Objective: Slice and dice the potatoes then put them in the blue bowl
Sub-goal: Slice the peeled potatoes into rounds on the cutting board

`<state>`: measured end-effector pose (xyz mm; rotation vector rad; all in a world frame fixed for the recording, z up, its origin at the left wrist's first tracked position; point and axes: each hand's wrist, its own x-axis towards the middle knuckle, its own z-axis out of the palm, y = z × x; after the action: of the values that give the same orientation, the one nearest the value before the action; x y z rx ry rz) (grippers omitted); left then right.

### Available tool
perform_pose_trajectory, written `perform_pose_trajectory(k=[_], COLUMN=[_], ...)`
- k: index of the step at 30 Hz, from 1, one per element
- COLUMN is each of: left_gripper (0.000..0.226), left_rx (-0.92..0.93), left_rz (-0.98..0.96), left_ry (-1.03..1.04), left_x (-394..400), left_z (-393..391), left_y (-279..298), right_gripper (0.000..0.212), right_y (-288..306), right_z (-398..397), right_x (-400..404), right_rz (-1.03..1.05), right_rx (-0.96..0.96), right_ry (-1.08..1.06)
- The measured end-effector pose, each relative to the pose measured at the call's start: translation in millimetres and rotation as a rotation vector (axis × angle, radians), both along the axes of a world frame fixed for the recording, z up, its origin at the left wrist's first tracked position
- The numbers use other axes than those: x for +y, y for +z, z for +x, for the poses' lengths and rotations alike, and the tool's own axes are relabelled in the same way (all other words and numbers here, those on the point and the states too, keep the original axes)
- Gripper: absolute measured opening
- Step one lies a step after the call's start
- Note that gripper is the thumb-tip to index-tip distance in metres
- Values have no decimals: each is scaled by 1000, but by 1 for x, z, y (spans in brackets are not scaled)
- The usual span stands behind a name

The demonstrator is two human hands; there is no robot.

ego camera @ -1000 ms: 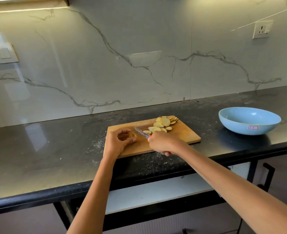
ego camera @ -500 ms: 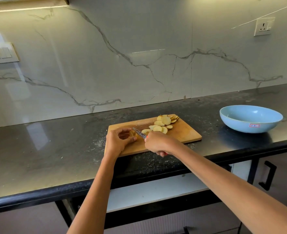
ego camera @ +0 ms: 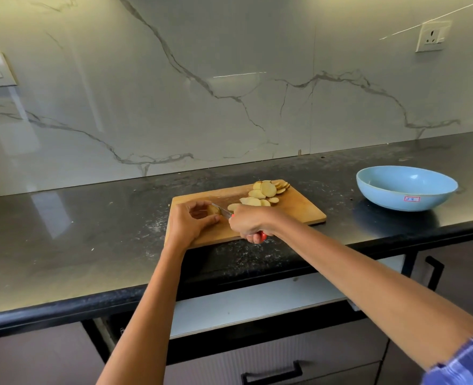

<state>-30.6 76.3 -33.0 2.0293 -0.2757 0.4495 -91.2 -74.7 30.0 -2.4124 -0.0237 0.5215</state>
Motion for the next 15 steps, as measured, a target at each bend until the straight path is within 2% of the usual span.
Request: perform_pose_trajectory(k=[6,10,15], left_gripper=[36,36,35], left_rx=[-23,-9,24], left_rz=[-28,-40,-50], left_ry=[-27,12,43], left_x=[-4,-2,0], left_z=[-9,-6,-2], left_y=[4,1,0], right_gripper=[16,31,15], right_y=[2,0,-4], right_z=[7,-8,-26], right_x=[12,-2,-29], right_rz=[6,-108,-242], right_rx=[33,36,-82], right_ry=[29,66,44])
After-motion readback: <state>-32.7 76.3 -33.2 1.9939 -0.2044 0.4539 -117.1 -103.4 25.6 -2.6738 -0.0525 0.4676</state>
